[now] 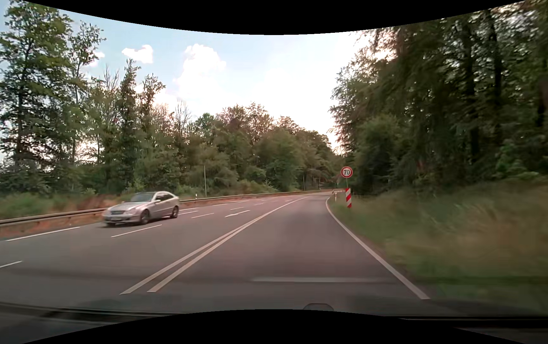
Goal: Follow the waypoints while adhering to traffic rules and regulations
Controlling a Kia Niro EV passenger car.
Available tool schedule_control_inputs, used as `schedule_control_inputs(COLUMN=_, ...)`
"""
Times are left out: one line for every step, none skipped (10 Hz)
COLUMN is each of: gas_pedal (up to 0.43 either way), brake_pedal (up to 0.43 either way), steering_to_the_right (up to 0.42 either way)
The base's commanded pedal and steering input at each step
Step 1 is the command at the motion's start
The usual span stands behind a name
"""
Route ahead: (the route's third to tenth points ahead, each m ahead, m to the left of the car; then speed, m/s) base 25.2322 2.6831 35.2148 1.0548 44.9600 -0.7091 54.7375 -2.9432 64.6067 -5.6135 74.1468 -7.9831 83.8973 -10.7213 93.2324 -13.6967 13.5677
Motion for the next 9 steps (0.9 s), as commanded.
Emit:
schedule_control_inputs(gas_pedal=0.209, brake_pedal=0.000, steering_to_the_right=0.010)
schedule_control_inputs(gas_pedal=0.220, brake_pedal=0.000, steering_to_the_right=0.011)
schedule_control_inputs(gas_pedal=0.240, brake_pedal=0.000, steering_to_the_right=0.010)
schedule_control_inputs(gas_pedal=0.260, brake_pedal=0.000, steering_to_the_right=0.011)
schedule_control_inputs(gas_pedal=0.260, brake_pedal=0.000, steering_to_the_right=0.010)
schedule_control_inputs(gas_pedal=0.260, brake_pedal=0.000, steering_to_the_right=0.010)
schedule_control_inputs(gas_pedal=0.260, brake_pedal=0.000, steering_to_the_right=0.011)
schedule_control_inputs(gas_pedal=0.260, brake_pedal=0.000, steering_to_the_right=0.012)
schedule_control_inputs(gas_pedal=0.268, brake_pedal=0.000, steering_to_the_right=0.013)
